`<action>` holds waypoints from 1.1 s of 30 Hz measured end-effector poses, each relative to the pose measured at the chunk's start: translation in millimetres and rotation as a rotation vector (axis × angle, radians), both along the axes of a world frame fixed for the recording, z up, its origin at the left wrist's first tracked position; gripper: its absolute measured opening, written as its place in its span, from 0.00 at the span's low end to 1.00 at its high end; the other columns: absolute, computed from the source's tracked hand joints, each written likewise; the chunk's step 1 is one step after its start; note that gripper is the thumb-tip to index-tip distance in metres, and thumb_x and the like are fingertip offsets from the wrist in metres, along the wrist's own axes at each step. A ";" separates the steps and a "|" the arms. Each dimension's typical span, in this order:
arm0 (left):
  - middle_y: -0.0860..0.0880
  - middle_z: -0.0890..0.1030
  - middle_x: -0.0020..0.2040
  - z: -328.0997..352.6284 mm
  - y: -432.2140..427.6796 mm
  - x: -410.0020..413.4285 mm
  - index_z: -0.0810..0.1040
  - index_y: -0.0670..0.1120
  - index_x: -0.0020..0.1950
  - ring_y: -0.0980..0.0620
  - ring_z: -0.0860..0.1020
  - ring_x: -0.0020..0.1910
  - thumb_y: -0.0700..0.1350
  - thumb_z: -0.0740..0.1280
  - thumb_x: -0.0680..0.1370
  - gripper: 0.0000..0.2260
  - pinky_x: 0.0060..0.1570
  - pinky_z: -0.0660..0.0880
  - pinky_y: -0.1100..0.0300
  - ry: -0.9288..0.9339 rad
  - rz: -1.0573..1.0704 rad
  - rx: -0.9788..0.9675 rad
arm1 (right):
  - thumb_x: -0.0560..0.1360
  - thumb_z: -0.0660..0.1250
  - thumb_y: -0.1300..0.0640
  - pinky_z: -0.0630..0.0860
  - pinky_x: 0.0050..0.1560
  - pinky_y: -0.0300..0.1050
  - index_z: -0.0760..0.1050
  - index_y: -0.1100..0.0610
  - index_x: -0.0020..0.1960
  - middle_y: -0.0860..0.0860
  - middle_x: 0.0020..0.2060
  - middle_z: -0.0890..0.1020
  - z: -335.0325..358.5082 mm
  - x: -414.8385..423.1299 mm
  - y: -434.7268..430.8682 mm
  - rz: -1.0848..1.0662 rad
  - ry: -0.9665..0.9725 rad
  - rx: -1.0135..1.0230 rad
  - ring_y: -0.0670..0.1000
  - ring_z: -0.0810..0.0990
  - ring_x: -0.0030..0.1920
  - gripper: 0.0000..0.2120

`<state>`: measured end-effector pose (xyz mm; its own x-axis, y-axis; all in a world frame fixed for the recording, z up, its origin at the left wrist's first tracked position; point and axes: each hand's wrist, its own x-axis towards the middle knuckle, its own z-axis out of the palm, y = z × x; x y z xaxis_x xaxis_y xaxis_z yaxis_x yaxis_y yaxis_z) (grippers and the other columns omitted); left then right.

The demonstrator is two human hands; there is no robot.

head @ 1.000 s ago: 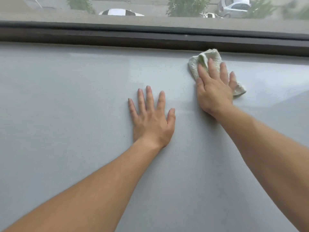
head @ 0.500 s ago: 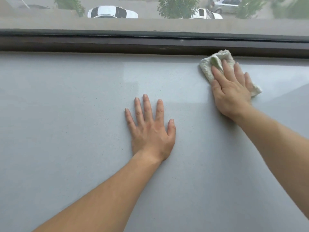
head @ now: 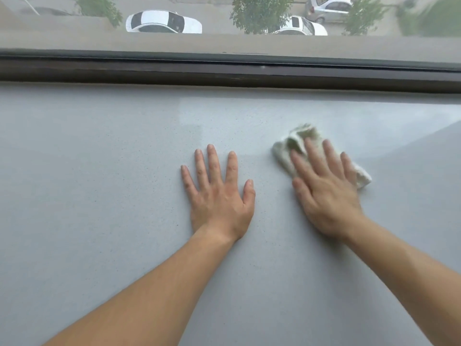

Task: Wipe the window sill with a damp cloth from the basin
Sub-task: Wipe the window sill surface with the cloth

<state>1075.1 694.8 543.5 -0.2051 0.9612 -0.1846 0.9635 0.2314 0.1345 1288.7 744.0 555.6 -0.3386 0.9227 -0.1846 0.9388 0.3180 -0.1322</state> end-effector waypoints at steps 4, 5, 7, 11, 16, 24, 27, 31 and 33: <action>0.43 0.37 0.81 0.5 0.8 -0.1 0.41 0.54 0.80 0.42 0.33 0.78 0.64 0.41 0.79 0.32 0.74 0.36 0.36 0.011 -0.005 -0.018 | 0.81 0.39 0.37 0.37 0.78 0.51 0.53 0.38 0.80 0.38 0.80 0.46 4.0 50.1 18.0 0.040 -0.002 -0.035 0.47 0.40 0.80 0.28; 0.43 0.37 0.81 0.5 0.4 -0.4 0.41 0.54 0.80 0.42 0.33 0.78 0.64 0.41 0.79 0.32 0.74 0.36 0.36 0.012 -0.003 -0.020 | 0.80 0.39 0.37 0.35 0.78 0.50 0.53 0.38 0.80 0.38 0.80 0.45 3.4 54.8 28.4 -0.079 0.008 -0.034 0.47 0.39 0.80 0.29; 0.44 0.38 0.81 0.3 0.2 -0.7 0.42 0.54 0.80 0.43 0.34 0.78 0.64 0.41 0.79 0.32 0.74 0.36 0.36 0.020 0.002 -0.016 | 0.80 0.41 0.39 0.34 0.78 0.53 0.51 0.39 0.80 0.41 0.81 0.45 0.4 44.4 32.5 -0.285 0.021 -0.014 0.49 0.38 0.80 0.29; 0.44 0.37 0.81 2.2 1.2 -1.0 0.41 0.55 0.80 0.44 0.34 0.78 0.65 0.40 0.79 0.31 0.74 0.36 0.37 0.016 0.001 -0.016 | 0.80 0.44 0.40 0.37 0.78 0.59 0.48 0.40 0.81 0.44 0.82 0.43 0.6 6.5 -32.7 -0.126 0.009 0.008 0.52 0.36 0.80 0.29; 0.46 0.39 0.81 1.6 1.0 -2.5 0.44 0.56 0.80 0.45 0.35 0.79 0.65 0.39 0.78 0.32 0.74 0.36 0.38 0.008 0.008 -0.010 | 0.81 0.43 0.40 0.41 0.78 0.56 0.51 0.39 0.80 0.43 0.81 0.49 1.0 75.4 -43.6 0.147 -0.023 -0.019 0.52 0.42 0.81 0.27; 0.44 0.49 0.82 11.9 -22.2 14.1 0.53 0.53 0.80 0.47 0.44 0.80 0.64 0.43 0.77 0.33 0.75 0.36 0.39 -0.112 0.018 0.079 | 0.80 0.47 0.41 0.44 0.77 0.63 0.56 0.45 0.80 0.50 0.82 0.51 -2.1 61.6 -105.5 -0.031 0.018 0.043 0.58 0.45 0.81 0.29; 0.44 0.56 0.81 17.3 -74.8 43.5 0.62 0.50 0.77 0.46 0.49 0.80 0.60 0.47 0.79 0.29 0.75 0.38 0.39 -0.196 0.003 0.207 | 0.82 0.47 0.43 0.47 0.77 0.61 0.59 0.44 0.79 0.48 0.81 0.55 -4.3 71.7 -160.1 0.154 0.036 0.031 0.57 0.48 0.81 0.26; 0.44 0.57 0.80 14.4 -152.3 69.4 0.65 0.49 0.76 0.46 0.50 0.80 0.59 0.47 0.81 0.28 0.75 0.39 0.38 -0.240 0.072 0.172 | 0.83 0.47 0.43 0.42 0.78 0.58 0.60 0.42 0.78 0.46 0.81 0.54 -4.6 83.0 -127.0 0.103 0.016 0.034 0.55 0.48 0.81 0.24; 0.45 0.54 0.81 9.5 -176.4 74.8 0.63 0.50 0.77 0.47 0.46 0.80 0.59 0.46 0.81 0.28 0.76 0.38 0.39 -0.215 0.056 0.122 | 0.83 0.45 0.44 0.37 0.78 0.57 0.56 0.41 0.79 0.46 0.82 0.49 -2.5 81.0 -96.9 -0.004 0.033 0.010 0.55 0.42 0.81 0.24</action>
<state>1149.9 518.4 553.0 -0.2271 0.9673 -0.1126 0.8960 0.2529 0.3651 1369.7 647.0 553.1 -0.3410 0.9256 -0.1643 0.9351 0.3161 -0.1599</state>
